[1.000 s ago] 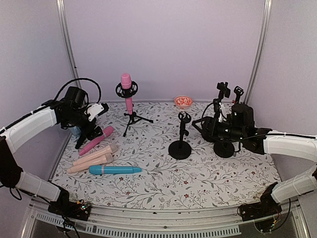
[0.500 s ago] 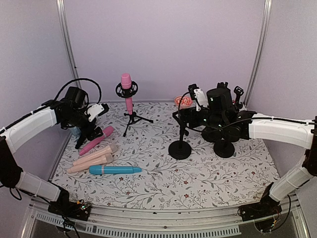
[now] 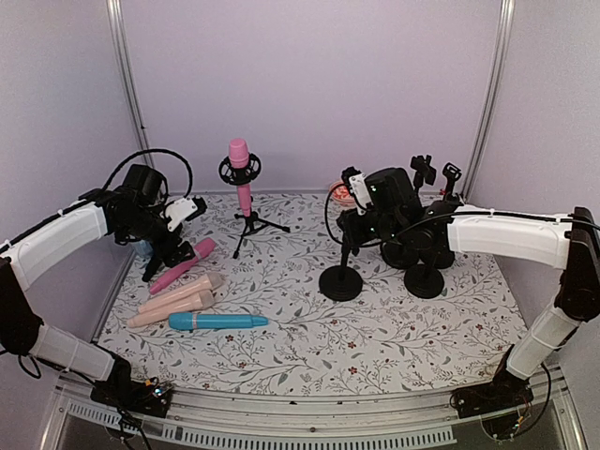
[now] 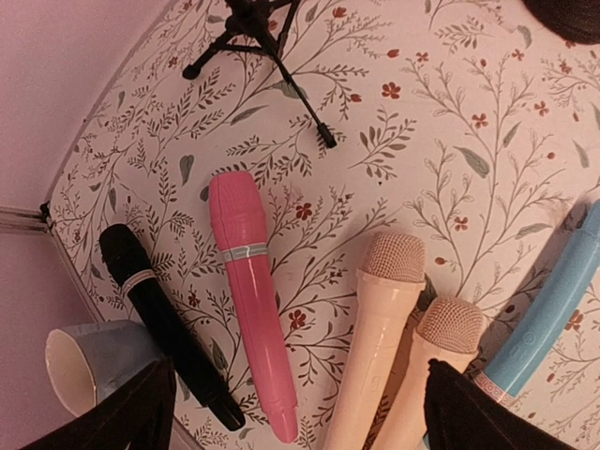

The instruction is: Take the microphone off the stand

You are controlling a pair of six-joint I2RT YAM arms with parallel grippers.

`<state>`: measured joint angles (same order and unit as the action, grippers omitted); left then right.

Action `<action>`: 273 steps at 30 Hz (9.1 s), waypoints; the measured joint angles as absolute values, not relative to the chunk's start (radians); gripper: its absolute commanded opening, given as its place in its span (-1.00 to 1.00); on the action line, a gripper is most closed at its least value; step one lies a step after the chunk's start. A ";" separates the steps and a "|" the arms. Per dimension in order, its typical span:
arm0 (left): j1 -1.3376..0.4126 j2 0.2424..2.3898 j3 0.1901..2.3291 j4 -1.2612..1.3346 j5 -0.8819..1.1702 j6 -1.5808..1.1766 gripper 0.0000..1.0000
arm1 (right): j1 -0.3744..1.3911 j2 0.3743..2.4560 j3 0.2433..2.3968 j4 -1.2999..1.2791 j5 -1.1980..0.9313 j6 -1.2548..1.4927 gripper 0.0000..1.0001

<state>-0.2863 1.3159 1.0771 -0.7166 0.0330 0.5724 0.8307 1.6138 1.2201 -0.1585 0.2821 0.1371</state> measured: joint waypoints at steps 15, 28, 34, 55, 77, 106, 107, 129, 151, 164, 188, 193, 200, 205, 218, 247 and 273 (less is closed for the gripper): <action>-0.286 1.316 1.077 -0.717 0.030 0.575 0.87 | 0.710 1.632 1.223 -0.134 0.395 0.043 -0.28; -0.286 1.316 1.077 -0.717 0.026 0.576 0.98 | 0.693 1.639 1.222 -0.132 0.405 0.014 0.98; -0.279 1.315 1.077 -0.718 0.044 0.574 0.98 | 0.709 1.641 1.402 -0.155 0.302 0.037 0.98; -0.231 1.271 1.090 -0.723 0.113 0.571 0.94 | 0.765 2.193 2.010 -0.060 -0.387 0.495 0.45; -0.230 1.238 1.089 -0.723 0.115 0.576 0.93 | 0.754 2.388 2.109 0.279 -0.563 0.880 -0.52; -0.236 1.246 1.084 -0.721 0.113 0.566 0.91 | 0.812 1.927 1.432 0.523 -0.479 1.195 -1.00; -0.237 1.249 1.084 -0.722 0.117 0.564 0.91 | 0.817 1.902 1.398 0.538 -0.469 1.214 -1.00; -0.383 1.332 1.217 -0.744 0.221 0.544 0.98 | 0.855 1.584 0.952 0.649 -0.321 1.331 0.14; -0.419 1.608 1.455 -0.622 0.584 0.494 0.76 | 1.007 1.443 1.259 0.085 -0.019 0.434 0.74; -0.486 1.648 1.489 -0.573 0.679 0.433 0.77 | 1.066 1.591 1.437 -0.101 0.151 0.162 0.34; -0.563 1.622 1.505 -0.589 0.689 0.432 0.62 | 0.911 1.471 1.399 -0.217 -0.065 -0.001 0.11; -0.563 1.679 1.508 -0.558 0.708 0.416 0.47 | 0.912 1.438 1.356 -0.210 -0.099 -0.016 0.09; -0.569 1.818 1.549 -0.551 0.818 0.416 0.22 | 0.911 1.381 1.303 -0.202 -0.128 -0.017 0.43; -0.583 1.840 1.584 -0.546 0.907 0.429 -0.10 | 0.917 1.380 1.302 -0.196 -0.127 -0.020 0.46; -0.595 1.840 1.593 -0.517 0.950 0.482 -0.83 | 0.969 1.362 1.215 -0.144 -0.084 -0.019 0.38; -0.600 1.807 1.530 -0.442 0.887 0.550 -0.90 | 0.975 1.338 1.374 -0.220 -0.033 -0.059 -0.80; -0.576 1.705 1.530 -0.584 0.670 0.574 0.98 | 0.982 1.201 1.528 -0.130 -0.011 -0.086 -0.85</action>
